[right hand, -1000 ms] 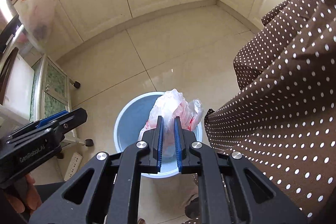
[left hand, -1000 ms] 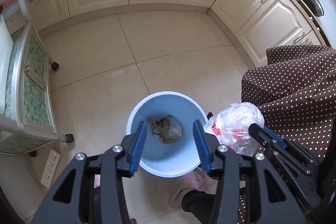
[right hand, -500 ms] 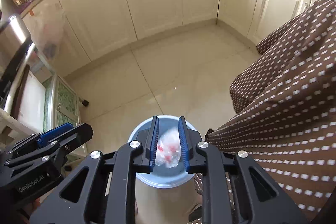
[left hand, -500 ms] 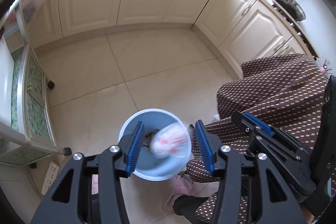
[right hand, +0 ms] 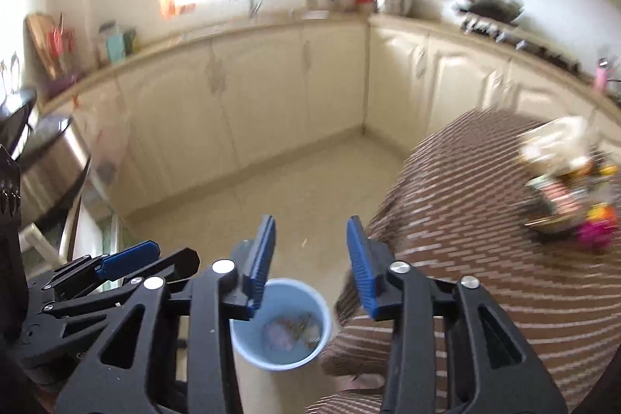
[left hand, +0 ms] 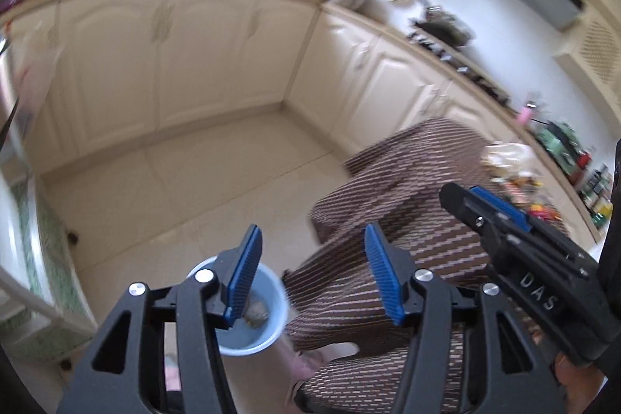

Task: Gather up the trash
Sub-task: 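Grasp the black wrapper with the left tool while the right tool grasps the paper cup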

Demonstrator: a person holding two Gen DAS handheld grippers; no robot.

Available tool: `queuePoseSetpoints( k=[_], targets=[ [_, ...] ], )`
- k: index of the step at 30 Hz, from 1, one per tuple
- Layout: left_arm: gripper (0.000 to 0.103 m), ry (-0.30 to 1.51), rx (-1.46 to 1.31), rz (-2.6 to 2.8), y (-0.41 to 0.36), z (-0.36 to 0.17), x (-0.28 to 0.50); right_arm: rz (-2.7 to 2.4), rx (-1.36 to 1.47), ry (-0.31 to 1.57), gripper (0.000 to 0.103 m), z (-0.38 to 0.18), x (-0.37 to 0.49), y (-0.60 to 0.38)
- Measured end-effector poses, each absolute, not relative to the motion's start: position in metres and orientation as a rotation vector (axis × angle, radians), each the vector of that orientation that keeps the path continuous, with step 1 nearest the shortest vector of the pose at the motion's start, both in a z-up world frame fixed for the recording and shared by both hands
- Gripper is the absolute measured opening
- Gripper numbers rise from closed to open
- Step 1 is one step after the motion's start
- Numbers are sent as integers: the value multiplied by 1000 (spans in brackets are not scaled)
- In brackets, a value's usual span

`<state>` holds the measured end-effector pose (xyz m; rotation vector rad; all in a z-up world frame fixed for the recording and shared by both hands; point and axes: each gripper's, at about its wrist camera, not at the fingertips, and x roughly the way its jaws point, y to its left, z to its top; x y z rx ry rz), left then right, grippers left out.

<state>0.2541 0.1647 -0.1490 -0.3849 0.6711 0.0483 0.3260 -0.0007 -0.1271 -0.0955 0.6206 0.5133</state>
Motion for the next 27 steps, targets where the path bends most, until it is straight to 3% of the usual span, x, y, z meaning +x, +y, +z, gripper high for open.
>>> queuePoseSetpoints(
  k=[4,10,17,27],
  targets=[
    [62,631,-305,-63,112,-116,259,419,-55,551,45,-97,314,-62],
    [63,628,-140,-239,15,-93,285,243,-15,512,52,-86,312,-151],
    [63,611,113,-319,-59,-103,312,135,61,585,56,-104,330,-228],
    [63,650,257,-294,-89,-131,372,148,110,666,62,-126,355,-246]
  ],
)
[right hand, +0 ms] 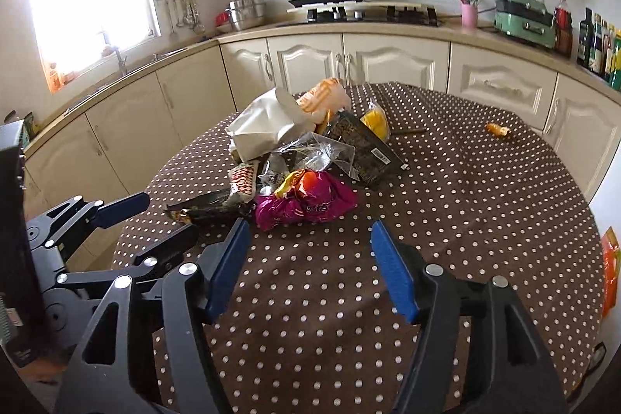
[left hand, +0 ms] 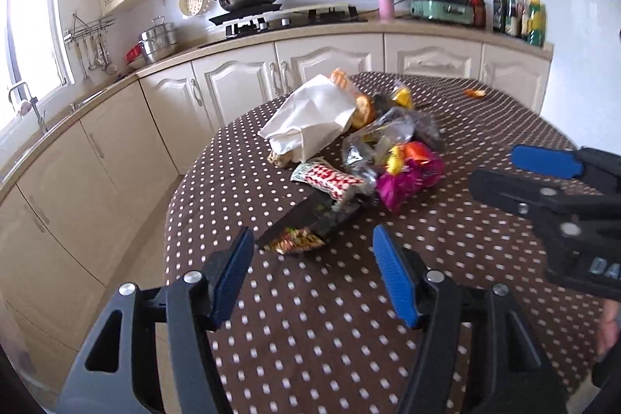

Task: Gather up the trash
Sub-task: 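Grasp the black wrapper with the left tool while the right tool grasps the paper cup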

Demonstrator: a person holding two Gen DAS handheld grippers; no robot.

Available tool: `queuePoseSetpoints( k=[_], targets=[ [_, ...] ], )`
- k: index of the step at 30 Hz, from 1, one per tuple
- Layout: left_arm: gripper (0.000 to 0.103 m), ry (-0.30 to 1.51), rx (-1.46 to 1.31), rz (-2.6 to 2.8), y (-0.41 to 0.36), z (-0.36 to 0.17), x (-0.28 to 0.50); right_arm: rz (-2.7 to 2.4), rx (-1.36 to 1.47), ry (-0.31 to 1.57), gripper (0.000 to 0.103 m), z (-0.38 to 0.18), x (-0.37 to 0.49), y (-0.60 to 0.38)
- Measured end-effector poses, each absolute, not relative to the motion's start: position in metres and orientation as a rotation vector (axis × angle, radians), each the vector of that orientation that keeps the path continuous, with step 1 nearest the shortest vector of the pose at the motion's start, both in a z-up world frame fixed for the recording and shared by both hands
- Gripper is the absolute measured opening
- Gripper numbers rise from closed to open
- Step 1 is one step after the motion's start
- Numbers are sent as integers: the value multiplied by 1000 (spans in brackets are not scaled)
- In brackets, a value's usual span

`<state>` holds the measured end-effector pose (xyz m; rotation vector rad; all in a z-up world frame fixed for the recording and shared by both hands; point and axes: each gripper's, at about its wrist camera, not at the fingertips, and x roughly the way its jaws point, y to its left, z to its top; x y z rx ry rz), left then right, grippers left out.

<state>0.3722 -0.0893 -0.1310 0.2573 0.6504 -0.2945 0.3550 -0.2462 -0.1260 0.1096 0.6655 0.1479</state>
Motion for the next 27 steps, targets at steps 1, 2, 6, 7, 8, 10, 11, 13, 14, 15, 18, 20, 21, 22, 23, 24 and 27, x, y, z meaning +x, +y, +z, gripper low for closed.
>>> queuePoseSetpoints(
  k=[1,2,6,7,8,10,11,13,14,15,18,20,21,22,23,24,27],
  targets=[
    [63,665,264,-286,-91,-134,379,149,111,670,63,-126,357,-246],
    [63,676,267,-279,-92,-137,385,155,117,675,63,-128,362,-246],
    [62,688,301,-291,-97,-144,395,171,128,694,63,-129,371,-242],
    [59,698,307,-293,-98,-146,397,171,126,697,63,-129,372,-241],
    [41,709,311,-295,-99,-148,399,173,125,698,63,-129,374,-240],
    [28,734,300,-309,-97,-151,402,174,123,699,63,-129,375,-239],
    [27,735,291,-311,-94,-152,402,175,120,701,63,-129,376,-237],
    [24,738,265,-330,-87,-150,397,181,116,700,64,-128,375,-234],
    [23,743,253,-341,-85,-149,395,183,114,699,64,-128,374,-232],
    [22,750,239,-352,-81,-148,392,186,112,699,64,-127,374,-231],
    [20,771,159,-409,-64,-143,379,198,112,694,64,-123,371,-225],
    [20,780,116,-437,-53,-141,370,207,118,688,64,-119,368,-221],
    [20,780,99,-440,-47,-139,366,206,120,683,64,-117,367,-219],
    [20,774,82,-430,-40,-138,361,207,124,678,64,-115,365,-217],
    [20,772,64,-421,-34,-137,357,211,127,676,64,-114,364,-215],
    [20,765,37,-411,-26,-135,354,217,125,674,64,-112,364,-211],
    [20,736,-69,-373,-2,-128,345,233,105,682,64,-111,367,-194]
  ],
)
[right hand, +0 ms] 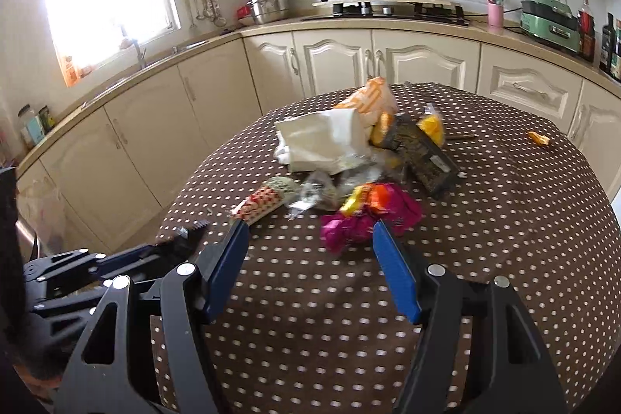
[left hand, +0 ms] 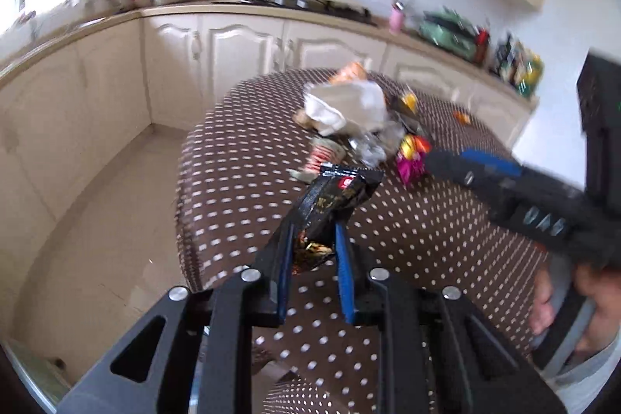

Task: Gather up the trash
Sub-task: 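Grasp the black wrapper with the left tool while the right tool grasps the paper cup, then carry the wrapper and paper cup to the blue bucket and release both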

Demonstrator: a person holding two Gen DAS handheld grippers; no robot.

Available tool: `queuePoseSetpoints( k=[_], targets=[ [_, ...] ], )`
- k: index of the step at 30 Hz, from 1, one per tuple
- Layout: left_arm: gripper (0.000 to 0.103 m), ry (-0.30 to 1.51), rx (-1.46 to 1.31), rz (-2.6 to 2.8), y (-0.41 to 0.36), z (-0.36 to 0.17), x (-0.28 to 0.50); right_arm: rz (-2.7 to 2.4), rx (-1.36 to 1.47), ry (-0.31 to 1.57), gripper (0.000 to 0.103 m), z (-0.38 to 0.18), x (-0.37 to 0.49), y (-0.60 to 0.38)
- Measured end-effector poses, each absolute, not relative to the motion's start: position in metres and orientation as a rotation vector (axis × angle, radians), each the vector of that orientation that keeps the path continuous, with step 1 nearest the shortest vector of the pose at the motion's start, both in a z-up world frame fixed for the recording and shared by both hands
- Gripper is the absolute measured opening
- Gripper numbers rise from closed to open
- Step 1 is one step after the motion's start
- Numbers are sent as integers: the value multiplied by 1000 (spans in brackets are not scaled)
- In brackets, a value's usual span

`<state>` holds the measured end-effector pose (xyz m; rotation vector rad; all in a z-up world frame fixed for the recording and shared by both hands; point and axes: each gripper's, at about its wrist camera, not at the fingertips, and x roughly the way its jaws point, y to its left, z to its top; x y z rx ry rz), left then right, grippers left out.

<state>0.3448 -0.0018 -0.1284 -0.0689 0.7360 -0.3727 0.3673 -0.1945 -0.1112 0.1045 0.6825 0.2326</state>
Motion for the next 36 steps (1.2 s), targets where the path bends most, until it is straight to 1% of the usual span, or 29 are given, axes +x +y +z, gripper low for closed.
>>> queuePoseSetpoints(
  k=[6,12,14,15,17,18,19,20,21,22,30,36],
  targets=[
    [20,665,-171,-274,34,-121,329,284,109,719,64,-113,386,-162],
    [20,657,-225,-104,71,-127,340,269,125,809,63,-130,428,-132],
    [20,658,-240,-79,79,-131,346,234,122,848,60,-138,443,-126],
    [20,661,-249,-78,84,-133,351,219,125,866,56,-142,450,-125],
    [20,661,-267,-76,91,-136,355,196,132,891,51,-147,460,-126],
    [20,663,-271,-77,93,-137,357,179,121,891,38,-145,463,-126],
    [20,661,-280,-78,95,-138,358,172,103,891,27,-146,465,-125],
    [20,660,-286,-81,96,-138,358,180,101,892,23,-146,465,-125],
    [19,658,-294,-86,99,-139,357,194,96,889,14,-145,464,-125],
    [19,657,-300,-89,100,-140,356,204,90,886,12,-145,462,-124],
    [19,656,-385,-95,136,-153,334,394,43,802,10,-127,407,-83],
    [19,693,-416,7,182,-177,309,590,-22,836,10,-143,373,-8]
  ],
)
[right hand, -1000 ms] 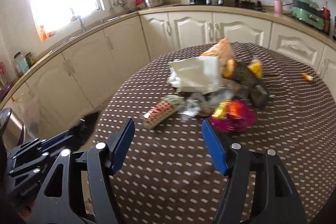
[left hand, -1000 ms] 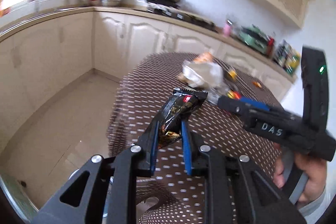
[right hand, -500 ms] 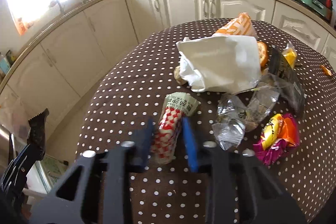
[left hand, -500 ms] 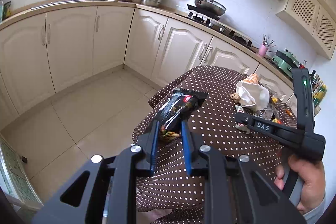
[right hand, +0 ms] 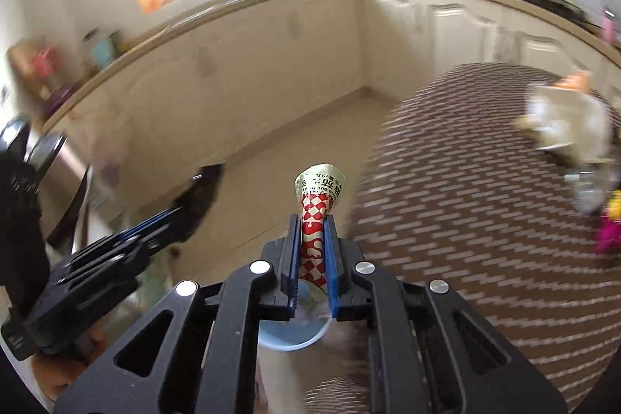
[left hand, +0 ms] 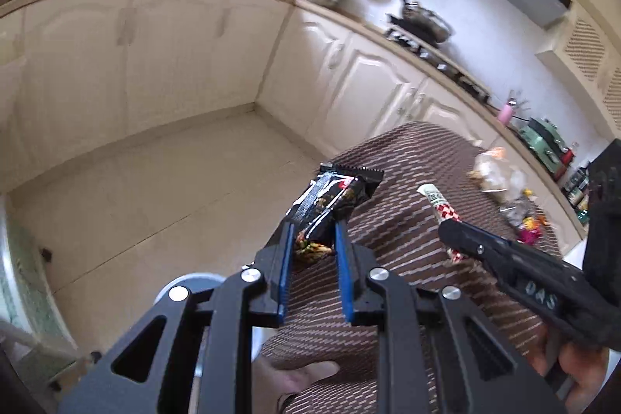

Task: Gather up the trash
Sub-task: 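Carry the wrapper and paper cup to the blue bucket and release both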

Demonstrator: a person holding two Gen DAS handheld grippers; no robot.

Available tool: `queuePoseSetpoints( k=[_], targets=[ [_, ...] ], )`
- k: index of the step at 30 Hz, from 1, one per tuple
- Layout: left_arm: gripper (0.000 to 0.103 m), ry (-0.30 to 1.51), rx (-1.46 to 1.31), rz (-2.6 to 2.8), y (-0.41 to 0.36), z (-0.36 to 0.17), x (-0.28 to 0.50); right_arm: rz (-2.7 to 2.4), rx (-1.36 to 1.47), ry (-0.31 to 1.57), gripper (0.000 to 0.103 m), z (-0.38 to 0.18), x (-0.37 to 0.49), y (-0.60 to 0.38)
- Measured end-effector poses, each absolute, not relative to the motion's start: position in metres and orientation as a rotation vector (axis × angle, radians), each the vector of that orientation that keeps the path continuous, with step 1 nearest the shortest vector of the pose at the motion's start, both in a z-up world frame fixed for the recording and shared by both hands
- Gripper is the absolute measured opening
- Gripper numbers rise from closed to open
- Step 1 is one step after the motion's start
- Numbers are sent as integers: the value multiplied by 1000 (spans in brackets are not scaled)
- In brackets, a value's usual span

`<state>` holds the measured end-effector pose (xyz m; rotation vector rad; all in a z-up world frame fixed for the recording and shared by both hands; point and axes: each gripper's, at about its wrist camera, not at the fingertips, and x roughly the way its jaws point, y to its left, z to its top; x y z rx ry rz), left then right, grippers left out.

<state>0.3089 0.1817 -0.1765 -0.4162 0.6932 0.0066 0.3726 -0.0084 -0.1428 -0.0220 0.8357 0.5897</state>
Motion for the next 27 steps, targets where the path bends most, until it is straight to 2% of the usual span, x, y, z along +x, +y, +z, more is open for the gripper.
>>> queuePoseSetpoints(
  k=[9,16,18,19,20,27],
  targets=[
    [19,873,-503,173,247,-261,292,702,-108,1026,10,-233,360,81],
    [21,954,-543,155,251,-304,320,669,-115,1070,10,-261,377,88],
    [27,958,-572,133,251,-308,325,658,-112,1076,11,-266,381,83],
    [36,957,-581,125,250,-310,327,655,-112,1079,11,-269,382,84],
    [41,951,-572,130,249,-310,328,650,-114,1082,11,-271,383,83],
    [42,967,-547,162,249,-313,324,648,-110,1095,11,-276,382,89]
  ],
)
